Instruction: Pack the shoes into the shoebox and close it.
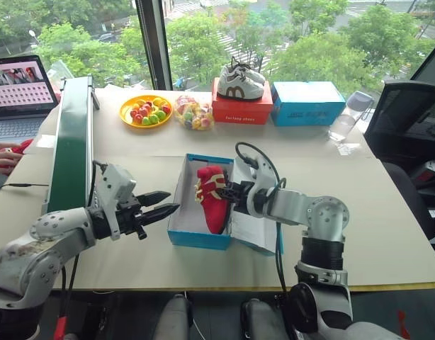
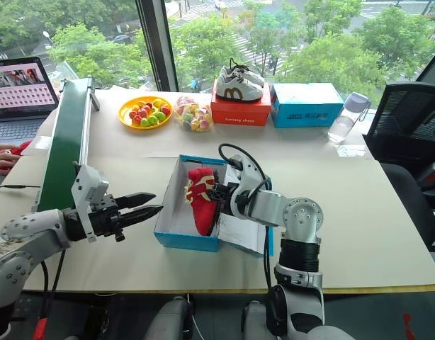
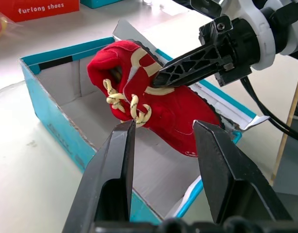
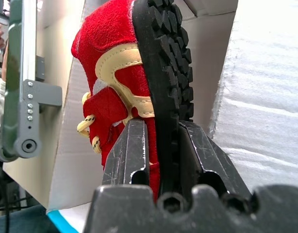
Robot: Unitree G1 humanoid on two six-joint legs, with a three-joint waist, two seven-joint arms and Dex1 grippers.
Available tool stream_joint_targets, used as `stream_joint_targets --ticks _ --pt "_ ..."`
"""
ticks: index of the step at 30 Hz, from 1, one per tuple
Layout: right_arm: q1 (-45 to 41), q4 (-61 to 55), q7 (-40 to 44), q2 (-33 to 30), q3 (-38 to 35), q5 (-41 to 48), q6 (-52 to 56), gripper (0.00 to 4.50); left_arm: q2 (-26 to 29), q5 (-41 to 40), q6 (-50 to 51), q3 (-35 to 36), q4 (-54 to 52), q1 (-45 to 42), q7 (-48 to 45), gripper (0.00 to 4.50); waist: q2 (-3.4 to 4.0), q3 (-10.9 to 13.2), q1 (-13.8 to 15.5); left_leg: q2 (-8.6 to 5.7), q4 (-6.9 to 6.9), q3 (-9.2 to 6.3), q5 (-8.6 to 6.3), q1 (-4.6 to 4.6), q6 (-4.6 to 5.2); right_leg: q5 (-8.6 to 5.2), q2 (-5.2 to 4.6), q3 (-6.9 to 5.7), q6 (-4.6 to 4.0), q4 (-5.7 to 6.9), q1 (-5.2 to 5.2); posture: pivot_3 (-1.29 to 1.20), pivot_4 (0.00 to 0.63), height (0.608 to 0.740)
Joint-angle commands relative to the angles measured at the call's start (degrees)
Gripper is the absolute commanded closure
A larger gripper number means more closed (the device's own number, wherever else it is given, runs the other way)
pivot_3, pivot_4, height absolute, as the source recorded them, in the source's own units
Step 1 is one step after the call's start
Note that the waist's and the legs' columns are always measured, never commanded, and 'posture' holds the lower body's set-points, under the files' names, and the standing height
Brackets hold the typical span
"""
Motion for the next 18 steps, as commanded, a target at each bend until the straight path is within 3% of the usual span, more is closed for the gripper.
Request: stream_joint_targets --ticks 1,6,7,14,16,18 --pt "0.73 -1.27 -0.87 0.82 -0.03 -1.95 1.01 3.81 2.12 0.69 -1.44 2.71 -0.3 0.52 -2.19 2.5 0.0 0.0 0.01 0.01 0.0 0.0 0.0 0.0 0.0 0.0 0.0 0.0 -0.01 0.01 0.0 0.0 0.15 0.731" --pt "0.97 -1.64 -0.19 1.72 0.8 -5.54 -0.04 3.81 2.06 0.88 -1.36 2.52 -0.28 -0.66 -2.17 2.5 0.01 0.0 0.0 0.03 0.0 0.03 0.0 0.0 0.0 0.0 0.0 0.0 -0.01 -0.01 -0.07 0.0 0.15 0.731" --pt "0.99 -1.85 0.23 1.68 1.25 -6.5 -0.35 3.04 1.92 0.86 -1.33 2.34 -0.41 -0.97 -2.01 2.47 0.01 0.0 0.02 0.03 -0.01 0.02 0.0 -0.01 0.0 -0.01 0.0 0.0 -0.01 0.0 -0.07 0.0 0.15 0.731" --pt "-0.06 -4.11 6.32 -0.75 6.65 -13.19 -2.69 0.84 0.47 1.43 -1.79 1.63 -0.01 -2.8 -0.69 2.47 0.01 0.0 0.0 0.03 -0.02 0.04 0.0 -0.06 0.0 -0.01 0.02 0.02 -0.01 0.03 -0.08 0.0 0.15 0.731" --pt "-0.82 -5.05 8.27 -1.76 8.57 -15.57 -4.19 0.04 -0.28 1.96 -2.05 1.74 0.7 -3.16 0.07 2.47 0.01 0.0 0.01 0.03 0.0 0.05 0.0 -0.06 0.0 0.0 0.03 0.03 0.0 0.05 -0.08 0.0 0.15 0.731" --pt "-1.84 -6.19 10.58 -2.32 9.86 -16.79 -5.38 0.01 -1.35 2.58 -2.3 1.94 1.32 -3.55 1.13 2.47 0.01 0.0 0.02 0.02 0.01 0.06 0.0 -0.06 0.0 0.0 0.03 0.03 0.0 0.06 -0.08 0.0 0.15 0.731"
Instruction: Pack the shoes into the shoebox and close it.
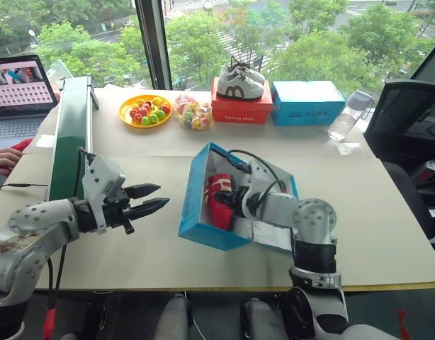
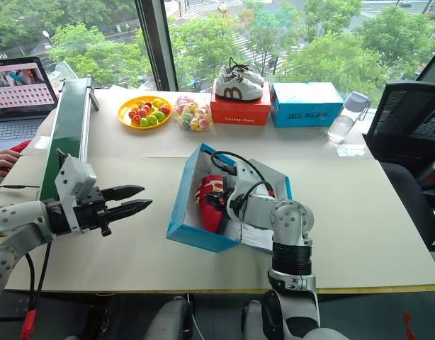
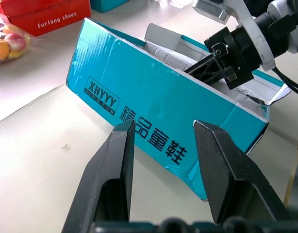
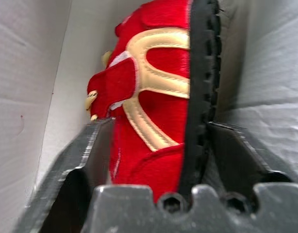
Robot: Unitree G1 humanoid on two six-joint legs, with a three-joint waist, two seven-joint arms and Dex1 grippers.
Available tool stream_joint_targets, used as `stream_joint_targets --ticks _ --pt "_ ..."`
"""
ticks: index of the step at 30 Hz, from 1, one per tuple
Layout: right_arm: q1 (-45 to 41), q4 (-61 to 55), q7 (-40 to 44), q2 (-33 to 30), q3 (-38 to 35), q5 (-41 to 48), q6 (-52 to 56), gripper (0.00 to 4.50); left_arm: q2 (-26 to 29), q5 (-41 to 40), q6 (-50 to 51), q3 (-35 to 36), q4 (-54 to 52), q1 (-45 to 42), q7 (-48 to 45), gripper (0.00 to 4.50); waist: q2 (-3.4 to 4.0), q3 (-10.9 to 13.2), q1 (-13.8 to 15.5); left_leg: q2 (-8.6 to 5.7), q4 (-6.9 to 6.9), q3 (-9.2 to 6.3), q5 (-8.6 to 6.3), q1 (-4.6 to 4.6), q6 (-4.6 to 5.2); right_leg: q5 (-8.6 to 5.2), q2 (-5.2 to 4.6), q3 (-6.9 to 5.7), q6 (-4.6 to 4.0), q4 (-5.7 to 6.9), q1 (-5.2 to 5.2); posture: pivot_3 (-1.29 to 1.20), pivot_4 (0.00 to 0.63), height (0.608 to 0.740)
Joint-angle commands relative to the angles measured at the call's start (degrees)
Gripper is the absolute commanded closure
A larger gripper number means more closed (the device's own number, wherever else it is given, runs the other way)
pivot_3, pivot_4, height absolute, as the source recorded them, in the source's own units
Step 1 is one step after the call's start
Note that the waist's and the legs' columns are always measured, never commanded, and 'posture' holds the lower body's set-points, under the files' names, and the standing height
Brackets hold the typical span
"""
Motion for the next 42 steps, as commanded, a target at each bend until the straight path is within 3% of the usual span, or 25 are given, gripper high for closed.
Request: stream_joint_targets --ticks 1,12,17,20,22,28,42 --pt "-3.07 -4.95 4.98 -1.63 2.93 -2.81 -3.84 0.01 -1.84 1.68 -2.3 0.99 1.15 -1.45 2.54 2.47 0.0 0.0 0.03 0.0 0.0 0.0 0.0 0.0 0.0 0.0 0.0 0.0 0.0 0.0 0.0 0.0 0.15 0.731" --pt "-8.65 -8.25 17.4 -6.82 8.47 -9.85 -11.01 0.01 -8.24 6.38 -5.62 4.06 6.99 -5.76 12.45 2.47 -0.02 -0.01 0.22 0.01 0.02 -0.01 0.0 -0.01 0.0 0.0 0.04 0.02 0.01 0.1 -0.01 0.0 0.15 0.731" --pt "-6.73 -19.04 49.15 -18.07 19.44 -11.55 -30.54 0.01 -13.68 14.84 -5.33 11.57 19.55 -11.85 32.71 2.47 -0.05 -0.02 0.29 0.01 0.12 -0.02 0.01 0.0 0.01 -0.02 0.08 0.03 0.08 0.21 -0.02 0.0 0.15 0.731" --pt "-2.65 -19.24 61.18 -24.35 21.96 -12.57 -36.68 0.01 -16.68 17.41 -2.63 13.78 21.09 -12.72 40.58 2.47 -0.27 -0.16 0.22 0.02 0.12 -0.05 -0.01 0.02 -0.01 -0.11 0.11 0.03 0.25 0.18 0.08 0.0 0.15 0.731" --pt "-1.12 -17.1 65.81 -27.27 23.18 -14.82 -40.1 0.0 -19.35 16.87 -1.52 16.58 22.07 -13.12 44.54 1.97 -0.33 -0.18 0.51 0.0 0.19 -0.07 -0.03 0.02 -0.04 -0.01 0.09 0.0 0.15 0.17 0.15 0.0 0.15 0.731" --pt "0.86 -12.66 71.4 -30.65 25.55 -21.19 -46.57 0.0 -20.11 19.39 -0.24 16.65 22.52 -10.42 47.06 0.03 -0.38 -0.17 0.5 0.05 0.23 -0.07 0.12 0.08 -0.44 0.12 0.1 -0.01 0.08 0.21 0.1 0.0 0.15 0.731" --pt "2.46 -12.09 71.6 -27.18 26.94 -28.1 -50.38 0.0 -18.1 21.64 2.9 15.57 25.19 -9.63 45.08 0.03 -0.4 -0.18 0.6 0.07 0.17 -0.06 0.16 0.08 -0.83 0.19 0.1 -0.03 0.03 0.22 0.06 0.0 0.15 0.731"
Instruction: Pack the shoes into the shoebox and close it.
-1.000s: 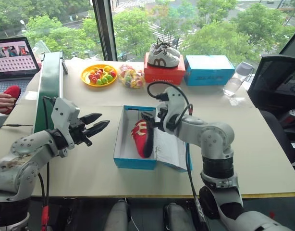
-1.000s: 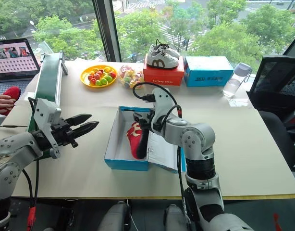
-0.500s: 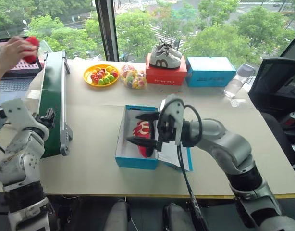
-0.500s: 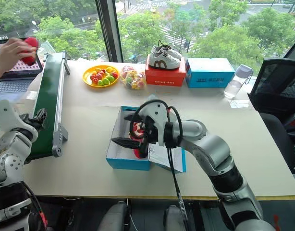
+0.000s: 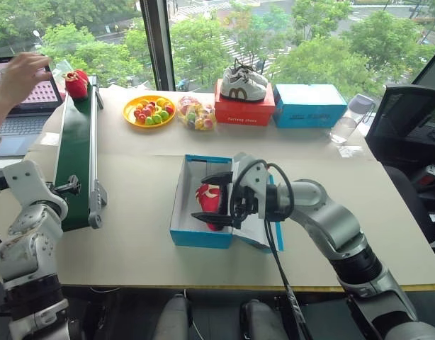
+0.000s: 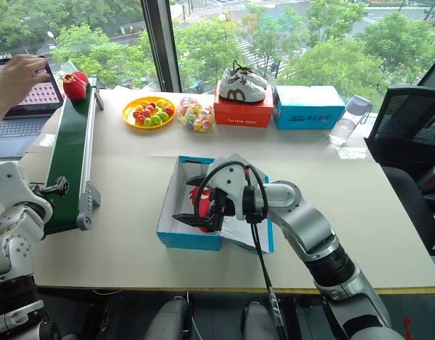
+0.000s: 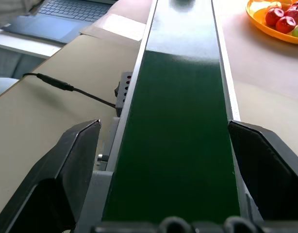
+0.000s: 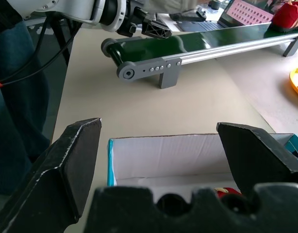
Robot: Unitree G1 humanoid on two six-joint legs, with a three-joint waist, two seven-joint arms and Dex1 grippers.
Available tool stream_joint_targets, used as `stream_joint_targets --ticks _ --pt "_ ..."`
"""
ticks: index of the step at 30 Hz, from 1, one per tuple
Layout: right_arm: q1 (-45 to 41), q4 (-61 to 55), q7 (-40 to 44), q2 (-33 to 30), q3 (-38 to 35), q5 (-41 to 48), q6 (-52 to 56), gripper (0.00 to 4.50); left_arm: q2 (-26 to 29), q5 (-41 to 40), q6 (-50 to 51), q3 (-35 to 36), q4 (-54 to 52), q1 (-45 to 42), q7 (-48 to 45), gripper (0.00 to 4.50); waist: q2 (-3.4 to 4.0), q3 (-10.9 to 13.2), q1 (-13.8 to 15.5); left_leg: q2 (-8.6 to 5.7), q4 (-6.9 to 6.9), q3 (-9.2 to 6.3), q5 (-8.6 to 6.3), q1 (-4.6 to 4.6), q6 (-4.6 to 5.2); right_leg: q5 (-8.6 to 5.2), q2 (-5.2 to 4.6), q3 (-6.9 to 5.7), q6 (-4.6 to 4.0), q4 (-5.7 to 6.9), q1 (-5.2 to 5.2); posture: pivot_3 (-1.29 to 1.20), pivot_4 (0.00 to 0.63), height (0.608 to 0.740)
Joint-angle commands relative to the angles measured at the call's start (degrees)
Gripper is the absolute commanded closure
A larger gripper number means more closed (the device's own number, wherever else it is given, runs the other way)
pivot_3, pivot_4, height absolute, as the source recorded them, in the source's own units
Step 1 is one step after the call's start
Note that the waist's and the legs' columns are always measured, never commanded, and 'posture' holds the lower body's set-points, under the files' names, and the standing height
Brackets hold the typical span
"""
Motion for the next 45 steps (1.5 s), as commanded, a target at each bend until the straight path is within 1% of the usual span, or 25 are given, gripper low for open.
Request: stream_joint_targets --ticks 1,6,13,19,28,45 --pt "-0.13 -1.02 -0.76 0.6 -1.05 -1.27 -1.24 0.0 1.74 0.73 1.32 -0.6 -0.7 -0.58 -1.02 0.03 -0.01 -0.01 0.0 0.0 -0.01 0.0 -0.01 0.0 -0.02 0.01 0.0 0.0 0.0 0.0 0.0 0.0 0.15 0.731" --pt "-0.25 -0.72 -2.85 2.03 -2.43 -1.68 -0.25 0.0 1.81 1.65 1.47 -1.87 -0.33 -1.01 -2.05 0.03 -0.02 -0.01 -0.04 0.0 -0.01 0.0 -0.04 0.0 -0.1 0.02 0.0 -0.01 -0.01 0.0 -0.01 0.0 0.15 0.731" --pt "0.04 0.76 -6.08 3.9 -2.12 -4.09 -0.45 0.0 2.13 2.83 0.43 -3.37 0.33 -1.02 -3.41 0.03 -0.03 -0.02 -0.05 0.0 -0.01 0.0 -0.03 0.0 -0.11 0.03 0.0 0.0 -0.02 0.02 -0.01 0.0 0.15 0.731" --pt "0.2 -0.07 -5.98 5.06 -2.93 -3.11 0.13 0.0 2.03 3.55 -0.16 -3.52 1.37 -1.69 -4.01 0.03 -0.03 -0.02 -0.06 0.0 -0.02 0.0 0.0 0.0 -0.07 0.04 0.0 -0.01 -0.02 0.02 -0.02 0.0 0.15 0.731" --pt "0.65 -1.16 -4.68 4.97 -2.84 -3.13 0.64 0.0 2.17 4.04 -0.54 -3.61 2.08 -2.17 -4.54 0.03 -0.03 -0.02 -0.09 0.0 -0.01 0.0 0.04 0.0 0.0 0.05 0.0 -0.01 -0.02 0.03 -0.02 0.0 0.15 0.731" --pt "0.98 -1.56 -5.32 5.21 -2.89 -3.46 0.98 0.0 2.06 4.8 -0.58 -3.89 2.73 -2.37 -4.92 0.03 -0.03 -0.02 -0.08 0.0 0.0 0.0 0.06 0.0 0.03 0.05 0.0 -0.01 -0.02 0.05 -0.02 0.0 0.15 0.731"
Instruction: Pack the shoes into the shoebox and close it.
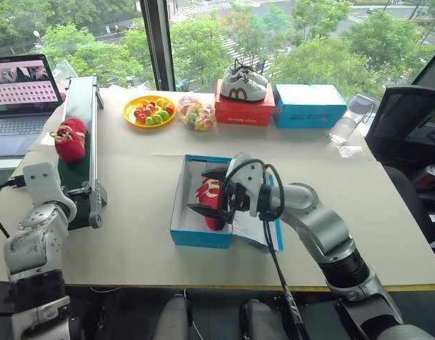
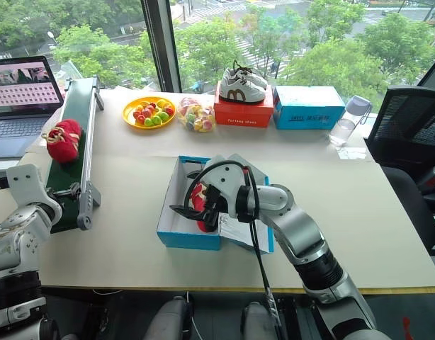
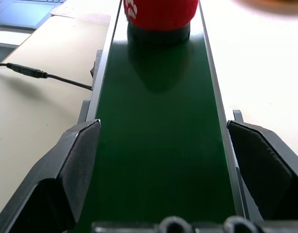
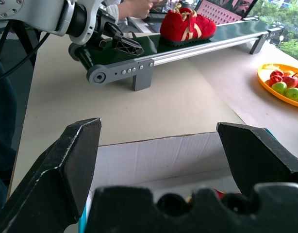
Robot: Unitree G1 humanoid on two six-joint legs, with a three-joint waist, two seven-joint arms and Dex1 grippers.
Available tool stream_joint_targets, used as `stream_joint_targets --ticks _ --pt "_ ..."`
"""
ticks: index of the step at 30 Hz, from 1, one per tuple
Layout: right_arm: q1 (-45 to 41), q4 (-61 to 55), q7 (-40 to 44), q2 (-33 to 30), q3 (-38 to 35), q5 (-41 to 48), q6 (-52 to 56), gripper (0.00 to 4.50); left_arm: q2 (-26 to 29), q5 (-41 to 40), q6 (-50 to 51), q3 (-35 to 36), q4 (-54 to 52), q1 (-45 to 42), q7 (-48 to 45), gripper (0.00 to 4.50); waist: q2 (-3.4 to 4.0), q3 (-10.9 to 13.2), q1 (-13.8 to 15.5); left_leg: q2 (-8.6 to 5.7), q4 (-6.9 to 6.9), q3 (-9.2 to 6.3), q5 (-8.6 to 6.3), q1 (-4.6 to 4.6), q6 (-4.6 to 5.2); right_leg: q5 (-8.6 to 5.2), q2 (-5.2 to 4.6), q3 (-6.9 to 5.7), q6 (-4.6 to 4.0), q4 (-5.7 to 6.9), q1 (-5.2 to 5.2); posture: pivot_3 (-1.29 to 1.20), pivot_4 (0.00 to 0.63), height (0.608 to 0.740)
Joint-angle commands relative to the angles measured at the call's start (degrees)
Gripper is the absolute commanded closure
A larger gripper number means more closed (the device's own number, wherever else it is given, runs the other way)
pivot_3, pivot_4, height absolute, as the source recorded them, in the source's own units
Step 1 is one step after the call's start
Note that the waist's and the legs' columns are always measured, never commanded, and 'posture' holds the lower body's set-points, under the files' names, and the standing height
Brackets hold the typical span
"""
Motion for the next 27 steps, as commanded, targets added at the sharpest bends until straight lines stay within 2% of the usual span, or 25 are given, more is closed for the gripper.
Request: stream_joint_targets --ticks 1,16,21,25,27 --pt "-0.29 -2.14 -0.29 0.26 -1.96 0.71 0.01 0.0 0.92 0.98 -1.46 0.23 -0.23 -1.22 0.0 0.03 0.0 0.0 0.0 0.0 0.0 0.0 0.0 0.0 0.01 0.0 0.0 0.0 0.0 0.0 0.0 0.0 0.15 0.731" --pt "-0.54 -2.28 -0.68 0.18 -2.15 0.44 -0.07 0.0 -0.26 0.67 0.67 0.96 -0.12 -1.43 0.81 0.03 0.0 0.0 0.01 0.0 0.0 0.0 0.02 0.0 0.04 0.0 0.0 0.0 0.0 0.01 0.0 0.0 0.15 0.731" --pt "-0.79 -2.28 -1.02 0.13 -2.54 0.36 -0.02 0.0 -3.15 -2.9 -1.33 3.48 -1.23 -4.44 0.72 1.35 0.0 0.0 0.44 0.0 0.01 -0.01 0.03 0.01 0.02 0.01 0.0 -0.02 -0.01 0.05 0.01 0.0 0.15 0.731" --pt "-1.12 -1.71 -1.38 0.28 -2.97 0.06 -0.16 0.0 -6.38 -7.03 -10.69 3.95 -6.34 -9.11 -2.98 1.35 -0.21 -0.01 1.43 0.03 0.07 -0.02 0.06 0.0 -0.1 0.04 0.0 -0.13 0.02 0.03 0.06 0.0 0.15 0.731" --pt "-2.37 -0.21 -4.87 2.58 -5.63 1.78 3.98 0.0 -8.76 -11.2 -12.43 2.03 -11.48 -9.71 -7.0 1.35 -0.35 0.01 1.33 0.04 0.1 -0.01 -0.04 -0.05 -0.3 0.09 0.0 -0.13 0.02 -0.02 0.08 0.0 0.15 0.731"
